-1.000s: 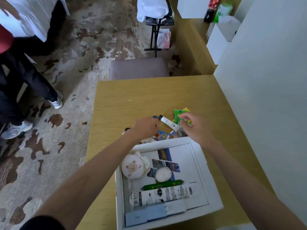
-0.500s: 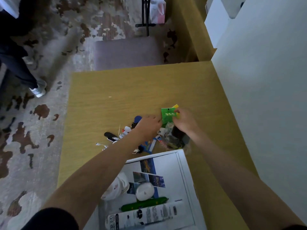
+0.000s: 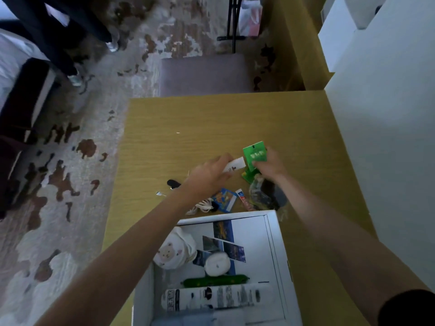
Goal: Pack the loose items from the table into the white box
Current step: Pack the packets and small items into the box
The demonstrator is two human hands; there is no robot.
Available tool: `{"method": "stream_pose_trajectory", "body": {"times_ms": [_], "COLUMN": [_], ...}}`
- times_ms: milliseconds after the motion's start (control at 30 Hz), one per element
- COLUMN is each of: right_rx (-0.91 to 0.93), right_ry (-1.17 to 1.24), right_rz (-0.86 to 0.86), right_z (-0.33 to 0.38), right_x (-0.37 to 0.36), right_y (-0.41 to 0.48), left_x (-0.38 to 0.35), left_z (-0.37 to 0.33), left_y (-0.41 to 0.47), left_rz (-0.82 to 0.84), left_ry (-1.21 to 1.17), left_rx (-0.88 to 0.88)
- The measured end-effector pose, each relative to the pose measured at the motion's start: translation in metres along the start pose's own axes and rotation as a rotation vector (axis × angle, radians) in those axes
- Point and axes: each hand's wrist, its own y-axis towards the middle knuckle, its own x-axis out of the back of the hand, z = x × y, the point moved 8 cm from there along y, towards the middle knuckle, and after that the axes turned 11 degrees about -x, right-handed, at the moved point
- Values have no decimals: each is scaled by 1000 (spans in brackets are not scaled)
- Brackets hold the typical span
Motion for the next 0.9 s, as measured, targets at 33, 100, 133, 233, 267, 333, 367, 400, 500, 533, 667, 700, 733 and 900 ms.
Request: {"method": "stream_pose_trajectory", "body": {"times_ms": [33, 100, 133, 233, 267, 333, 367, 400, 500, 533, 667, 700, 733, 900], "right_rx": [39, 143, 193, 307, 323, 343, 344, 343, 328, 330, 385, 398, 412, 394], "right_ry": [55, 132, 173, 214, 173, 117, 113, 102, -49, -112, -472, -550, -619, -931], "right_rz": [4, -1, 8, 79, 99, 127, 132, 126, 102, 114, 214, 245, 271, 386], "right_z": [8, 27, 34, 40, 37, 24, 16, 7, -20, -28, -50, -53, -56, -72], "right_x": [5, 20, 27, 41, 43, 47, 48, 49, 44, 39, 5, -3, -9, -26], "right_y": [-11, -43, -63, -128, -149, -184, -199, -211, -242, -251, -275, -280, -284, -290], "left_x": [13, 32, 39, 41, 36, 26, 21, 15, -4, -11, -43, -49, -56, -88], "left_z": [-5, -14, -19, -33, -37, -42, -45, -48, -54, -56, -67, -68, -70, -79], "left_y": [-10, -30, -41, -73, -84, -105, -115, -123, -146, -152, -166, -167, -166, -160], "left_rz": [-70, -165, -193, -218, -215, -209, -200, -187, -142, -115, 52, 76, 100, 214], "left_ry": [-125, -327, -391, -595, -679, -775, -774, -757, -688, -660, -505, -468, -422, -197], "left_rx": [35, 89, 107, 140, 158, 186, 186, 184, 197, 186, 135, 117, 86, -7]}}
